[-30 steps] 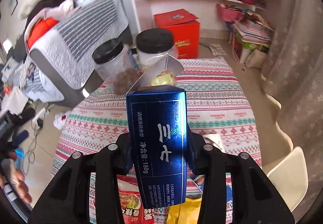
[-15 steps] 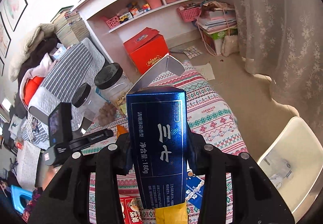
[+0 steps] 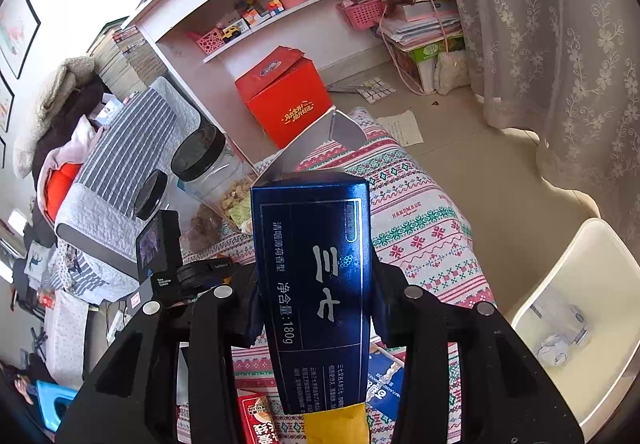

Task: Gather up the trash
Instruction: 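Lift the blue box with the right gripper while the left gripper grasps an orange peel, then carry the box and peel to the white bin and release both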

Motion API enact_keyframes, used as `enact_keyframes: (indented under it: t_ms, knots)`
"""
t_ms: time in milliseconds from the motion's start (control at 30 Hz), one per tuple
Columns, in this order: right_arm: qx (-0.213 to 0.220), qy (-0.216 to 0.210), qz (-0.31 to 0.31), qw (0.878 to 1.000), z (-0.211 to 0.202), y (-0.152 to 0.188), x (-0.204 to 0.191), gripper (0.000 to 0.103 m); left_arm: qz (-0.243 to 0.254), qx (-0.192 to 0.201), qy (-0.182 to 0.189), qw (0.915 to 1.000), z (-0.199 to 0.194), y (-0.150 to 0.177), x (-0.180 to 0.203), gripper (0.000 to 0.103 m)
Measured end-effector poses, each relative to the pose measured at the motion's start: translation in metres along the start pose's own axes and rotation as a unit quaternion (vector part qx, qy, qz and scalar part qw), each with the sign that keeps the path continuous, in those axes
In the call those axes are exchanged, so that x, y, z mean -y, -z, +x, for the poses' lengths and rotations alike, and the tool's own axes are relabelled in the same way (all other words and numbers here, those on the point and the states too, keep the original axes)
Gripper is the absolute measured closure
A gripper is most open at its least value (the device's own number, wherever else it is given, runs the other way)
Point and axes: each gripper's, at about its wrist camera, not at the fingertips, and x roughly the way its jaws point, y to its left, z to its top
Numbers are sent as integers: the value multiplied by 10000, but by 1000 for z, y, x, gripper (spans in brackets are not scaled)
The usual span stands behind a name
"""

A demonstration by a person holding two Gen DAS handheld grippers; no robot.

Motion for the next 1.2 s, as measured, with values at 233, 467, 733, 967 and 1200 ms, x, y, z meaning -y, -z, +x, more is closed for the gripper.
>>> enact_keyframes:
  t_ms: [233, 467, 733, 967, 1200]
  knots:
    - [5, -107, -206, 9997, -6, 3, -9, 64, -17, 385, 163, 9991, -53, 19, -23, 82]
    - [46, -299, -418, 9987, -17, 11, -21, 64, 38, 1167, 198, 9930, -124, 57, -33, 82]
    - [245, -500, -766, 9955, -37, 27, -40, 64, 288, 2266, -28, 9736, -198, 112, -22, 82]
    - [535, -377, -1108, 9917, -52, 45, -51, 64, 679, 3100, -118, 9482, -235, 147, 5, 82]
    - [1120, 171, -1184, 9865, -74, 53, -39, 64, 1014, 3706, -135, 9232, -255, 169, 32, 82]
